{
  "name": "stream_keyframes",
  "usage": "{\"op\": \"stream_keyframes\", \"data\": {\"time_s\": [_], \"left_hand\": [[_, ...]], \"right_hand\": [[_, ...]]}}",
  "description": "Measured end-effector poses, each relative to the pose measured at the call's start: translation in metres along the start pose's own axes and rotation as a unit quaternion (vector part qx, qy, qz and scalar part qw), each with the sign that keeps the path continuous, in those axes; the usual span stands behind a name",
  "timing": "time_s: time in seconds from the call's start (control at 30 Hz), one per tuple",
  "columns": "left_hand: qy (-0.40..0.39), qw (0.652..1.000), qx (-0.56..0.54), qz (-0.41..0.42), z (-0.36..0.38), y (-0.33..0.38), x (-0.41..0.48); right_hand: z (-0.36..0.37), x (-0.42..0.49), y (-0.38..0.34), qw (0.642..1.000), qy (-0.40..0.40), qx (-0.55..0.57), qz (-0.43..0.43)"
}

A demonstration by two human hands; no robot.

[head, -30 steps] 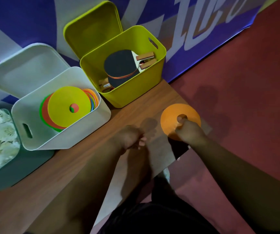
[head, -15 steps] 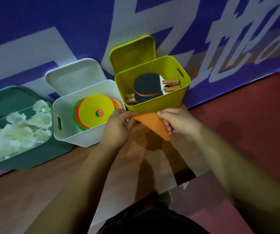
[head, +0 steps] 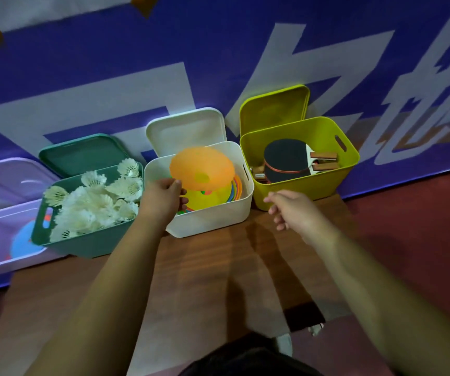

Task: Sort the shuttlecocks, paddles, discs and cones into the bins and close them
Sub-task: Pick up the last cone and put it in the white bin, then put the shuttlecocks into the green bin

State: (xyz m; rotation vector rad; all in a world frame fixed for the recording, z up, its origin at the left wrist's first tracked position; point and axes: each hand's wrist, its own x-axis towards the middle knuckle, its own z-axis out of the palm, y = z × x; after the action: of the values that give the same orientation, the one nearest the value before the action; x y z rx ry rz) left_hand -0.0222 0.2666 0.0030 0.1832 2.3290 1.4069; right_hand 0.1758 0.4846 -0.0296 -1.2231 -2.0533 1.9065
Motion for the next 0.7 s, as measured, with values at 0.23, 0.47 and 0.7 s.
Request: {"op": "stream_keyframes", "data": {"time_s": [0.23, 0.47, 0.7], "left_hand": [[-0.146, 0.989, -0.003, -0.004, 0.017, -0.019, -0.021], [-0.296, 0.954, 0.035, 0.018, 0.054, -0.032, -0.044], [-0.373, 0.925, 0.068, -0.003, 0.097, -0.051, -0.072]], "right_hand": [[0.023, -0.012, 0.015, 0.997, 0.057, 0.019, 0.044], [0.035, -0.038, 0.039, 0.985, 0.135, 0.055, 0.093], [0.005, -0.094, 0.084, 0.97, 0.177, 0.101, 0.128]]}}
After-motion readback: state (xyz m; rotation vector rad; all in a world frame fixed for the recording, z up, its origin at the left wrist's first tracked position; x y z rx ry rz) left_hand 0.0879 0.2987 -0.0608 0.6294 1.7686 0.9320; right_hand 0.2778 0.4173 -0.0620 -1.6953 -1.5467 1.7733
